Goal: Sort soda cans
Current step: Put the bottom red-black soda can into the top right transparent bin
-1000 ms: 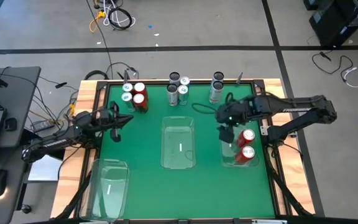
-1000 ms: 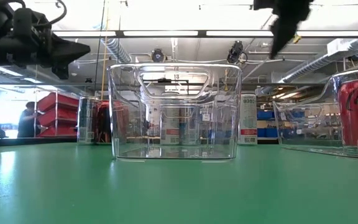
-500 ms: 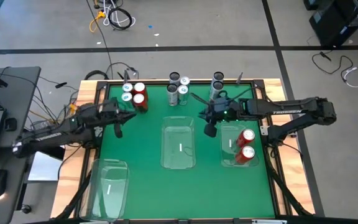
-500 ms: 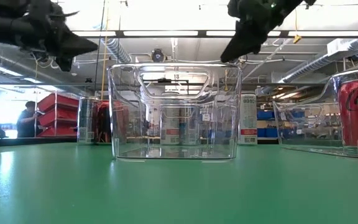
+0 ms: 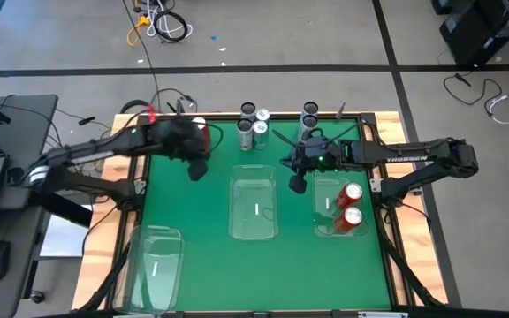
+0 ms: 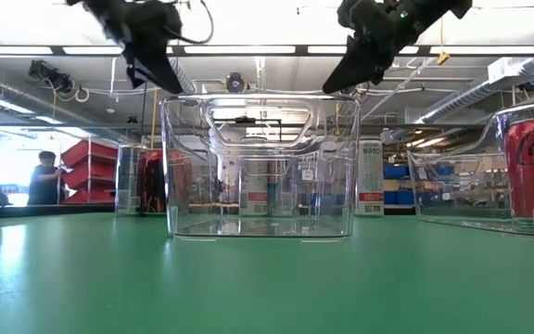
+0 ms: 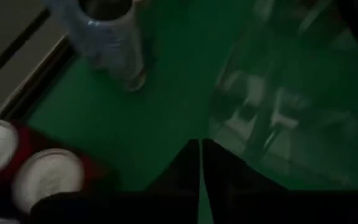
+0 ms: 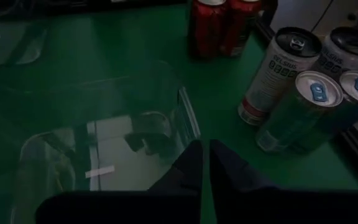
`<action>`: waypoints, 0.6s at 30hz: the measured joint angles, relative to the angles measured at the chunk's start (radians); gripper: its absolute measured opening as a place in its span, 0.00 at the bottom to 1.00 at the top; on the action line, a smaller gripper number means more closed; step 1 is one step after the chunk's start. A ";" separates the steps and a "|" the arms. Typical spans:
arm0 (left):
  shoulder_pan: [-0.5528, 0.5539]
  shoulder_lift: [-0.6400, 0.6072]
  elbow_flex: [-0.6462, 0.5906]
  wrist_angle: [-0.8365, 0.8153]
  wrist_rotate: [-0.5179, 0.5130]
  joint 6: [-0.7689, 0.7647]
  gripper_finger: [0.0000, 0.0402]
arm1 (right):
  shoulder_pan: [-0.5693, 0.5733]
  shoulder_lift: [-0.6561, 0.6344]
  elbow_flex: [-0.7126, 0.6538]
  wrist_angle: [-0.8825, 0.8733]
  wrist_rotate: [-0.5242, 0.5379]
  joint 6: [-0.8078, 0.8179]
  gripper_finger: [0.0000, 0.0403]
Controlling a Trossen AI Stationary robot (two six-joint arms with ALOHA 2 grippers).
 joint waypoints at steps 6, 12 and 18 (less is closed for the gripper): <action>0.000 0.220 0.236 -0.300 -0.031 -0.015 0.23 | 0.017 0.000 0.000 -0.002 -0.032 -0.010 0.09; 0.029 0.338 0.303 -0.401 -0.098 -0.016 0.42 | 0.045 0.000 0.000 -0.002 -0.033 -0.010 0.12; 0.131 0.361 0.303 -0.400 -0.115 0.047 0.55 | 0.073 0.000 0.000 -0.006 -0.034 0.007 0.15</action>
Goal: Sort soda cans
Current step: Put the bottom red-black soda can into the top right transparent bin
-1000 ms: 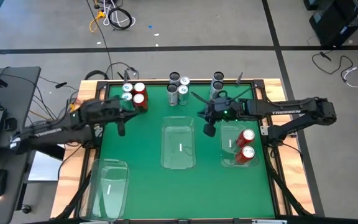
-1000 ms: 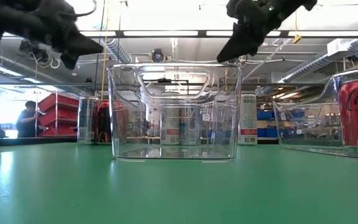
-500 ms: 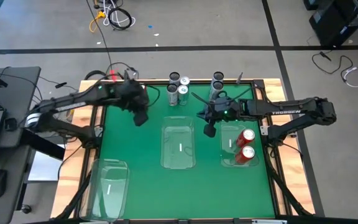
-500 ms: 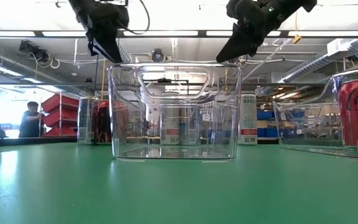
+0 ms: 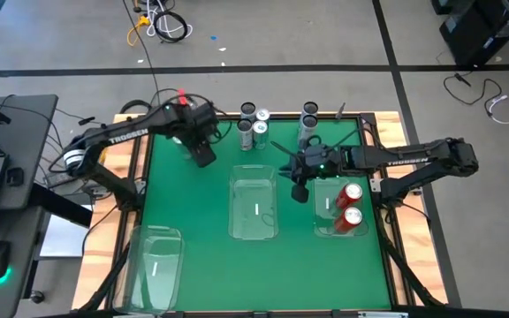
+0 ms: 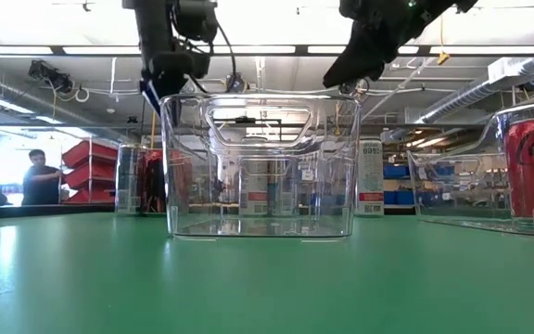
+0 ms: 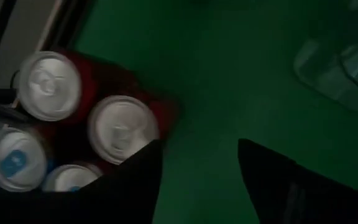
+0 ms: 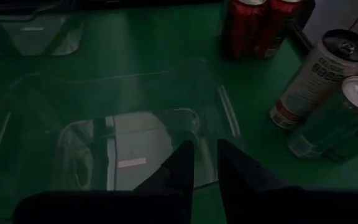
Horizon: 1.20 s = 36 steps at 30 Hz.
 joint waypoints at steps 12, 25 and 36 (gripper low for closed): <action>0.176 0.052 0.000 -0.014 0.118 0.036 0.57 | 0.024 0.000 0.000 -0.003 0.000 0.009 0.15; 0.195 0.125 0.000 -0.018 0.058 0.071 0.61 | 0.024 0.001 0.000 -0.020 0.000 0.010 0.15; 0.194 0.125 0.000 -0.051 -0.013 0.090 0.74 | 0.024 0.002 0.000 -0.026 0.000 0.010 0.15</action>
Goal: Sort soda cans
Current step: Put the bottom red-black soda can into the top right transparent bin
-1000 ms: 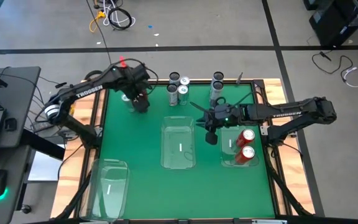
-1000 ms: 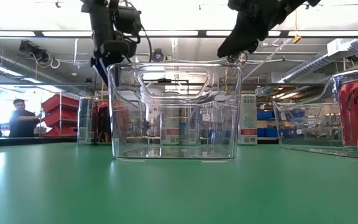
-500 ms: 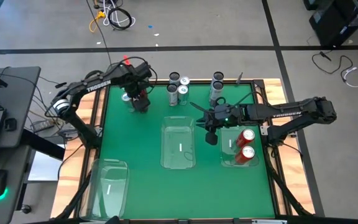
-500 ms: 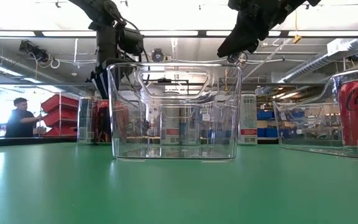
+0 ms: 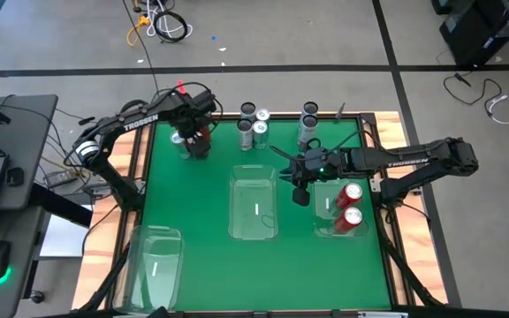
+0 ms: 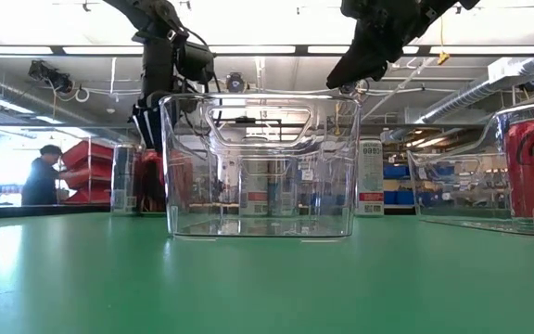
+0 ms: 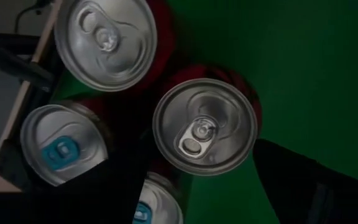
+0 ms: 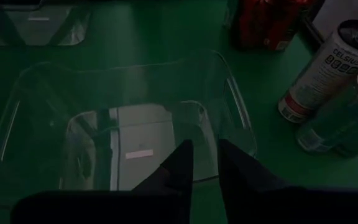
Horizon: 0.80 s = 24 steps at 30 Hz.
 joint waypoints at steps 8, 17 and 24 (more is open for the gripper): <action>0.007 0.000 0.000 0.030 0.009 0.028 0.74 | 0.000 0.000 0.000 0.000 -0.001 0.000 0.15; 0.009 0.037 -0.005 0.033 0.032 0.031 0.74 | 0.001 0.001 0.000 0.000 -0.029 0.001 0.15; 0.001 0.069 -0.007 0.033 0.042 0.055 0.74 | 0.008 0.001 0.000 0.000 -0.029 0.001 0.15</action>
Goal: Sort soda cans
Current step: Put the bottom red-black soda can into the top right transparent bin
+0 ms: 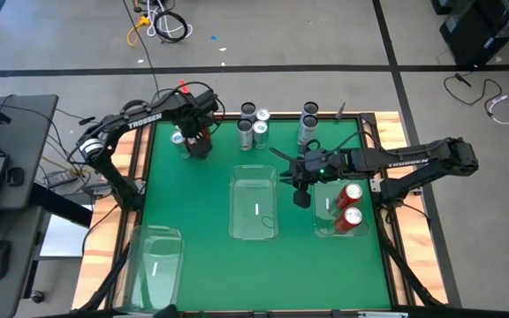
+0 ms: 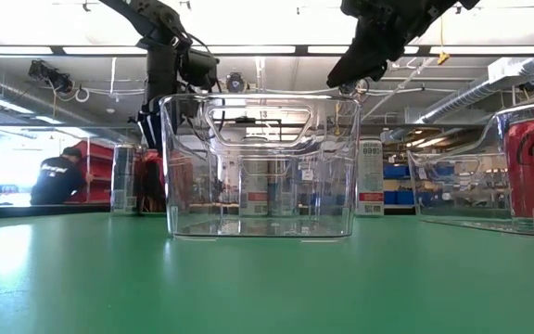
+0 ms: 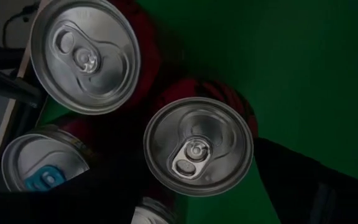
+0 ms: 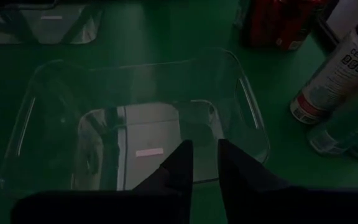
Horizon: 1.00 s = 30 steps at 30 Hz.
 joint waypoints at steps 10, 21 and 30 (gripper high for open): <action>-0.040 0.007 0.027 -0.034 0.000 0.026 0.59 | 0.000 0.000 0.000 0.000 0.000 0.000 0.15; -0.057 0.015 0.088 -0.076 0.082 0.026 0.56 | 0.000 0.000 0.000 0.000 0.000 -0.001 0.15; -0.095 0.013 0.177 -0.125 0.018 0.046 0.56 | 0.000 -0.009 0.004 -0.007 0.001 -0.001 0.15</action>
